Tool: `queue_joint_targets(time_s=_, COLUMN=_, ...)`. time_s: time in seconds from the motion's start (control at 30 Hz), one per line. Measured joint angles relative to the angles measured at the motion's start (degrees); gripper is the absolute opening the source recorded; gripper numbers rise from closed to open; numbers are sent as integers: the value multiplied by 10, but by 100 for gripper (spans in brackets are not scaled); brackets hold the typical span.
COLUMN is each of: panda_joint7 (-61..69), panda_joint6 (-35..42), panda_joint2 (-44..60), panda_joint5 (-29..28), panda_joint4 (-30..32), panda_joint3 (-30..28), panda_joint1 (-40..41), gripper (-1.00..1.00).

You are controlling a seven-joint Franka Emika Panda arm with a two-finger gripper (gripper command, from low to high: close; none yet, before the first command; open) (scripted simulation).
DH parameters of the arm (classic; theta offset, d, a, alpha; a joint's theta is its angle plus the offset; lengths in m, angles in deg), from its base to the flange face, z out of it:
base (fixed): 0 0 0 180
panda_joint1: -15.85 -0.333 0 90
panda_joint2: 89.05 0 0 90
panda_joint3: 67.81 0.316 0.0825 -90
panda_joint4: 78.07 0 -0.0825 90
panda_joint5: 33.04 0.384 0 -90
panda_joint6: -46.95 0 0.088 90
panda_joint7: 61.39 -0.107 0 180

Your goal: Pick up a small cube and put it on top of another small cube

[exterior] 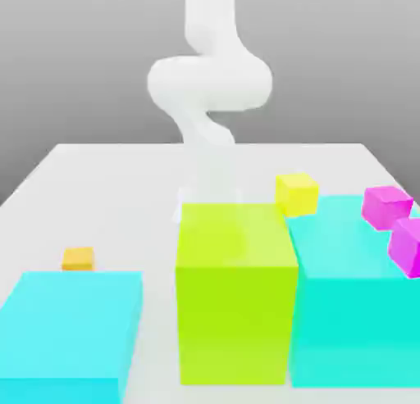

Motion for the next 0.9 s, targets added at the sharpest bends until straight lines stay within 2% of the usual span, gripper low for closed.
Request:
queue_joint_targets(time_s=0.4, panda_joint7=264, panda_joint6=-171, panda_joint2=217, panda_joint5=-92, panda_joint4=193, panda_joint3=-215, panda_joint1=80, gripper=0)
queue_joint_targets(time_s=0.53, panda_joint7=365, panda_joint6=-230, panda_joint2=293, panda_joint5=-106, panda_joint4=258, panda_joint3=-292, panda_joint1=107, gripper=0)
queue_joint_targets(time_s=0.63, panda_joint7=453, panda_joint6=-275, panda_joint2=351, panda_joint5=-95, panda_joint4=306, panda_joint3=-344, panda_joint1=123, gripper=0)
queue_joint_targets(time_s=0.67, panda_joint7=480, panda_joint6=-290, panda_joint2=371, panda_joint5=-79, panda_joint4=315, panda_joint3=-359, panda_joint1=117, gripper=0)
queue_joint_targets(time_s=0.73, panda_joint7=547, panda_joint6=-321, panda_joint2=415, panda_joint5=1, panda_joint4=317, panda_joint3=-345, panda_joint1=116, gripper=0)
queue_joint_targets(time_s=0.83, panda_joint7=657, panda_joint6=-363, panda_joint2=477, panda_joint5=150, panda_joint4=308, panda_joint3=-228, panda_joint1=197, gripper=0)
queue_joint_targets(time_s=0.9, panda_joint7=712, panda_joint6=-391, panda_joint2=514, panda_joint5=224, panda_joint4=298, panda_joint3=-133, panda_joint1=274, gripper=0)
